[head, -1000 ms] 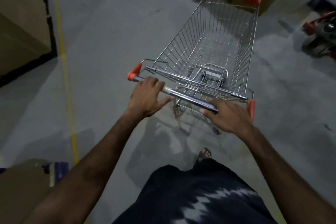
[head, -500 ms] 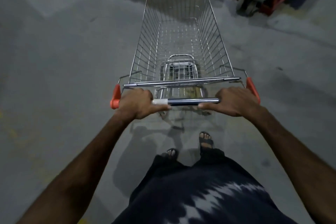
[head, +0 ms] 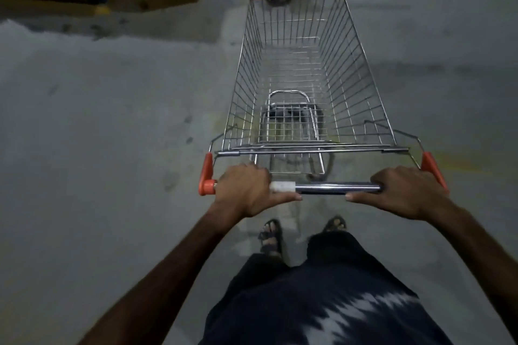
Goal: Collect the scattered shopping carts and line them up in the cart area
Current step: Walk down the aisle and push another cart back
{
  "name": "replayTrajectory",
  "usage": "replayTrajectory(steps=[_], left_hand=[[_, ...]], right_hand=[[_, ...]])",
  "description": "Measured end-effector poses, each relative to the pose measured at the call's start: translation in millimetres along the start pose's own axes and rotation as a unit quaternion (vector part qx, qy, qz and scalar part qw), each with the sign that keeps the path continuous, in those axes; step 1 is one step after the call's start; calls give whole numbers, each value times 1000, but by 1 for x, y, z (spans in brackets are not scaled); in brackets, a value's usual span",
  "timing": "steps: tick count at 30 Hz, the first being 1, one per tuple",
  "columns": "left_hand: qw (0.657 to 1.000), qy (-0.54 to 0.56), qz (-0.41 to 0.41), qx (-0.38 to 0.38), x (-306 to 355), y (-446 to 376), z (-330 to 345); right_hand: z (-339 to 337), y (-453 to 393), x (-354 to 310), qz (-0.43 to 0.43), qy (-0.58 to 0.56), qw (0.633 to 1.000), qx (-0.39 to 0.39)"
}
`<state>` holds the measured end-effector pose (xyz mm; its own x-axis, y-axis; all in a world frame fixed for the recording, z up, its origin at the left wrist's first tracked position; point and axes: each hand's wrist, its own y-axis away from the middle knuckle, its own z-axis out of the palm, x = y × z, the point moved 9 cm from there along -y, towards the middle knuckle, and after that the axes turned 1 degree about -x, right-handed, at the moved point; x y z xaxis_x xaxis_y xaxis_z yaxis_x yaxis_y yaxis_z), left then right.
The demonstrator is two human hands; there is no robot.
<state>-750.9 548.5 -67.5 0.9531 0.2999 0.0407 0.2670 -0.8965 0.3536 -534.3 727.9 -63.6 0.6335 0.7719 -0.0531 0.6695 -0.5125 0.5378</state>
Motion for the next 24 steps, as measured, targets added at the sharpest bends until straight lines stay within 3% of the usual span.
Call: replayTrajectory(steps=[11, 24], left_hand=[[982, -73, 174, -11, 152, -66, -24], [924, -141, 354, -15, 424, -105, -33]], right_hand=[[69, 132, 114, 209, -136, 967, 53], [147, 304, 265, 375, -224, 895, 90]])
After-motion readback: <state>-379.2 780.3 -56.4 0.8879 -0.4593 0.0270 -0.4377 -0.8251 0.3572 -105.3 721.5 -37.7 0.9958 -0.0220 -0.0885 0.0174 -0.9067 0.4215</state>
